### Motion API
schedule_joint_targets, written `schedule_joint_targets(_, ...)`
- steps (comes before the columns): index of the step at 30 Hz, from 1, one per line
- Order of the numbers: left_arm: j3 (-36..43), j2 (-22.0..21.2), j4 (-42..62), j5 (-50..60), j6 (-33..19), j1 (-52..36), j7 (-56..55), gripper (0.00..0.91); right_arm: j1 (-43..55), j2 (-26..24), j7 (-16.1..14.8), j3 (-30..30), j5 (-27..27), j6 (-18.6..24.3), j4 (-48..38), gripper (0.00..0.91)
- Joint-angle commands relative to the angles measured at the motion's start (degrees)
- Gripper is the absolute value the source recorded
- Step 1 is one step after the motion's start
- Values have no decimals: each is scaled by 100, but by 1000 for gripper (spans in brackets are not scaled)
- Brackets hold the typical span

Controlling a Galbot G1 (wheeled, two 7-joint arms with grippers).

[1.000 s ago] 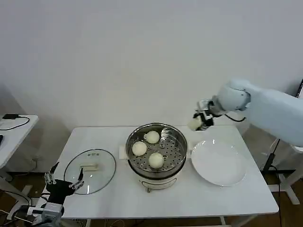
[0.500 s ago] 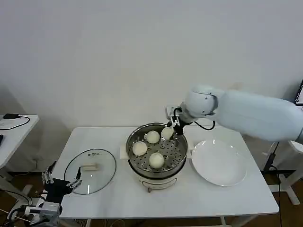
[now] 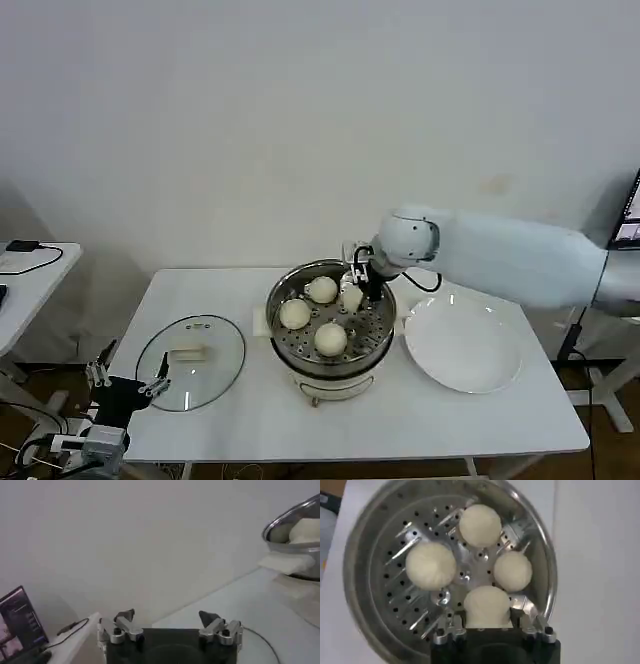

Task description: Take steamed baozi put them in steamer then cover it.

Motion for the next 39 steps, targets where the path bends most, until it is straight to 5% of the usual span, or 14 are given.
schedule_joint_targets(1, 2, 6, -13, 1, 1, 7, 0, 907, -307, 143, 25, 8, -129, -67, -272, 584)
schedule_joint_targets(16, -85, 15, -14, -21, -15, 42, -2, 907, -487, 358, 10, 96, -202, -52, -450, 595)
schedule_joint_targets(19, -84, 11, -7, -21, -16, 40, -3, 907, -486, 337, 19, 93, -192, -51, -435, 907)
schedule_joint_targets(25, -77, -3, 7, -17, -27, 53, -9, 907, -447, 225, 141, 215, -193, -57, -381, 907)
schedule_joint_targets(34, -24, -6, 52, -7, -43, 83, -12, 907, -88, -609, 446, 433, -67, -62, 738, 907)
schedule_joint_targets(39, 23, 11, 51, 4, -43, 60, -6, 907, -343, -1261, 1067, 931, -119, 172, 1499, 907)
